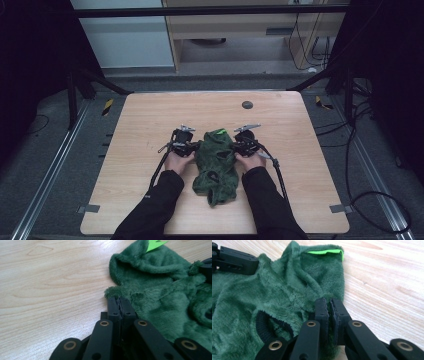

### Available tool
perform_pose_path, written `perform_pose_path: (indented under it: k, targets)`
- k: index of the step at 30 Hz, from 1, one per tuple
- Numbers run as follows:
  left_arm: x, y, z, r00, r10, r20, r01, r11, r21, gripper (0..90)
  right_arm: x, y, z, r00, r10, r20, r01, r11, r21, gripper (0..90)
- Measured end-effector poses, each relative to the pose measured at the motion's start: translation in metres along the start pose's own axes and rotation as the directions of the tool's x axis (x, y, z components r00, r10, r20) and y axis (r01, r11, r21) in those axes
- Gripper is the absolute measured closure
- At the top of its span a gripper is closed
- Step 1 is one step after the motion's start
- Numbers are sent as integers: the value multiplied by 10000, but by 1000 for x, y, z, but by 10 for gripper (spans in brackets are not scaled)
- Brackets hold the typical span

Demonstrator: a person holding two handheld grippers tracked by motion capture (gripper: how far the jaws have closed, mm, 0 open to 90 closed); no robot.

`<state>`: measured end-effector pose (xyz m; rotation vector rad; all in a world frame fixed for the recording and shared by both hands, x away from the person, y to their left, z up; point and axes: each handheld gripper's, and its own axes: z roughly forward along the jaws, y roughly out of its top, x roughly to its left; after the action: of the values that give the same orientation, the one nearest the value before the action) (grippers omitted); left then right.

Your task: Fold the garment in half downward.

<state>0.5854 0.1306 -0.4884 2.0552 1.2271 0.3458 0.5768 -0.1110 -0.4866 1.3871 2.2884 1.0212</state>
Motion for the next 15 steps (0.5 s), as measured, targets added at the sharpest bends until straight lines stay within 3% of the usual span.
perform_pose_path:
  k: [15]
  targets:
    - [-5,10,-27,9995,283,124,-273,9969,-737,894,0,8,-25,9989,-162,-435,119,9952,-969,853]
